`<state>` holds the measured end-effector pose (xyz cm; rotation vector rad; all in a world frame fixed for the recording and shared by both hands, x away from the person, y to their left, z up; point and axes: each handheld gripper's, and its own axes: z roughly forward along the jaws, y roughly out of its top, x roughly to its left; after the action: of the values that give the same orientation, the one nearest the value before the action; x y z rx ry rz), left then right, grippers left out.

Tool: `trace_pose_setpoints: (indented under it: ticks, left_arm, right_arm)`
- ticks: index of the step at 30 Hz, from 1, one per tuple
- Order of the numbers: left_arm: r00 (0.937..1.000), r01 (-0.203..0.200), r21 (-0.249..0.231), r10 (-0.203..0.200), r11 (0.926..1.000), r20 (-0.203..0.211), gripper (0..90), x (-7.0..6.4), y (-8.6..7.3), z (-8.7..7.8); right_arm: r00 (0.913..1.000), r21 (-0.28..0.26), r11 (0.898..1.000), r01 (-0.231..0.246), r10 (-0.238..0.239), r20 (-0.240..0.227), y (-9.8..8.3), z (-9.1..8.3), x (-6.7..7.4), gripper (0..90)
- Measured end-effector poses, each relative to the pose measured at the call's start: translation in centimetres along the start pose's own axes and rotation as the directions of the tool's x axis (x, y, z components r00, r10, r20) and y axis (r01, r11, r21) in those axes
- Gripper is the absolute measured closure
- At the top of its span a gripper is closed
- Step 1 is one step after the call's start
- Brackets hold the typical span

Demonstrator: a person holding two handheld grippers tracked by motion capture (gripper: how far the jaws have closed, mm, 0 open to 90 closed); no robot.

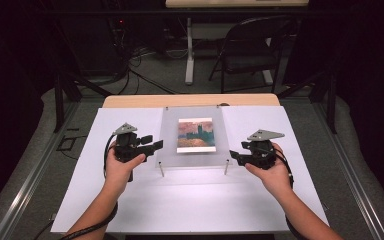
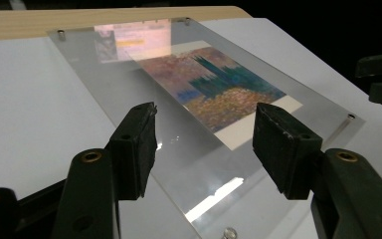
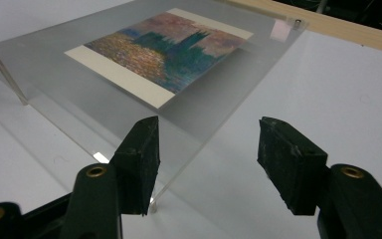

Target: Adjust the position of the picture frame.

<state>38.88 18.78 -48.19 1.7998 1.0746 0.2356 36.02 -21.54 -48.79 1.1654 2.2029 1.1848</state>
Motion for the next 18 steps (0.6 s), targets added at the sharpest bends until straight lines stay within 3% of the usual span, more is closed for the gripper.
trace_pose_setpoints:
  ticks: [10, 18]
  left_arm:
    - [0.9976, 0.033, 0.017, -0.031, 0.9993, -0.061, 40.1, 1.8, 1.2, 1.6]
    - [0.9958, 0.05, 0.026, -0.048, 0.9984, -0.078, 40.1, 2.8, 1.7, 3.0]
  right_arm:
    - [0.9999, -0.004, 1.0, 0.007, -0.007, 0.007, 1.7, 1.5, -0.6, 42.3]
    - [0.999, 0.004, 0.999, -0.041, 0.041, 0.019, 2.3, 3.1, -2.3, 42.3]
